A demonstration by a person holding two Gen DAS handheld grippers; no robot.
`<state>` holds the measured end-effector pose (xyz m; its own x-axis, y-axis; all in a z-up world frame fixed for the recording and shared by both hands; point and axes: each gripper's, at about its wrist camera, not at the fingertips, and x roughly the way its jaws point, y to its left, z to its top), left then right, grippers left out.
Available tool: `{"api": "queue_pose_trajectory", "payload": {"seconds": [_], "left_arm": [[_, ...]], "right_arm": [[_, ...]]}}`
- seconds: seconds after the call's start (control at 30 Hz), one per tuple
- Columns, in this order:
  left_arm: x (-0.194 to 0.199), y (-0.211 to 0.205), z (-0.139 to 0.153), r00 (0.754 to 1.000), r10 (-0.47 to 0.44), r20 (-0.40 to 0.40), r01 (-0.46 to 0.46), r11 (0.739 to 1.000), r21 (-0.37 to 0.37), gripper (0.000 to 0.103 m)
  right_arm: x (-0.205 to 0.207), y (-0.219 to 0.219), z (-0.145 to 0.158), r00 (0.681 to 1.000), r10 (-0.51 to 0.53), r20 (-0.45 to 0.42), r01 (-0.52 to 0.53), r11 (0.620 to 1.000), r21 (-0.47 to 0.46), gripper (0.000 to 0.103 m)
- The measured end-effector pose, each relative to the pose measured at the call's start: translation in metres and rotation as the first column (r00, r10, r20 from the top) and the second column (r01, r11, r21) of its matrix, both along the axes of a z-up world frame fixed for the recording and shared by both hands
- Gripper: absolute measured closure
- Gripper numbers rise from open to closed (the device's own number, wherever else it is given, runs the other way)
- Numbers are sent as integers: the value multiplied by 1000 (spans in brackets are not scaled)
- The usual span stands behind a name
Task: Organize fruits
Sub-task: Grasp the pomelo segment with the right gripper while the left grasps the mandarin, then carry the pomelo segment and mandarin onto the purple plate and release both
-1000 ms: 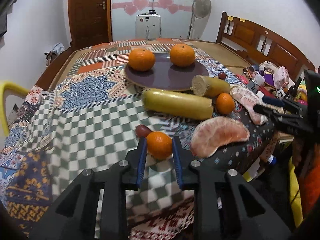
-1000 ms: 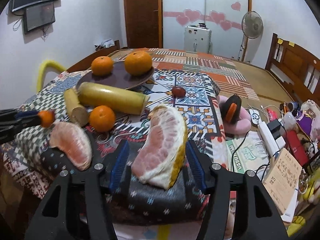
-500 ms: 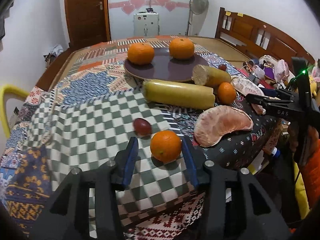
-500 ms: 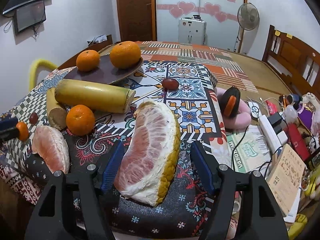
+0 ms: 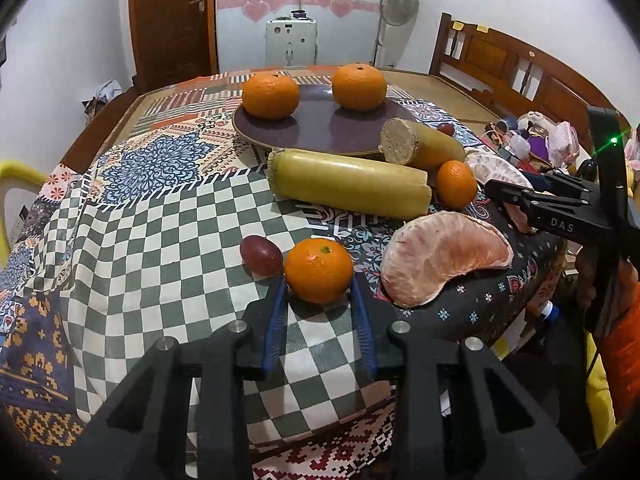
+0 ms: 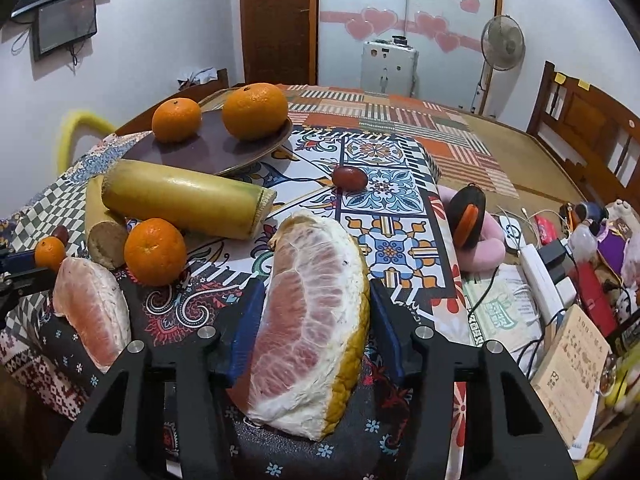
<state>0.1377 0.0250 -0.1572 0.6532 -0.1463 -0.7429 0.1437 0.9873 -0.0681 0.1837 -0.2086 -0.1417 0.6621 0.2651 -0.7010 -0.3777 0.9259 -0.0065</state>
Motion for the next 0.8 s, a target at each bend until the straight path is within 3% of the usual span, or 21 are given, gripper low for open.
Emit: {"api": "queue_pose_trajectory", "payload": {"seconds": [0.43, 0.8], "left_arm": [[-1, 7, 51, 989, 31, 141, -30, 999, -10, 71], [29, 11, 83, 975, 52, 216, -50, 999, -17, 71]], "right_arm": [[-5, 3, 40, 996, 15, 84, -20, 998, 57, 56], [6, 23, 76, 981, 52, 188, -71, 993, 98, 56]]}}
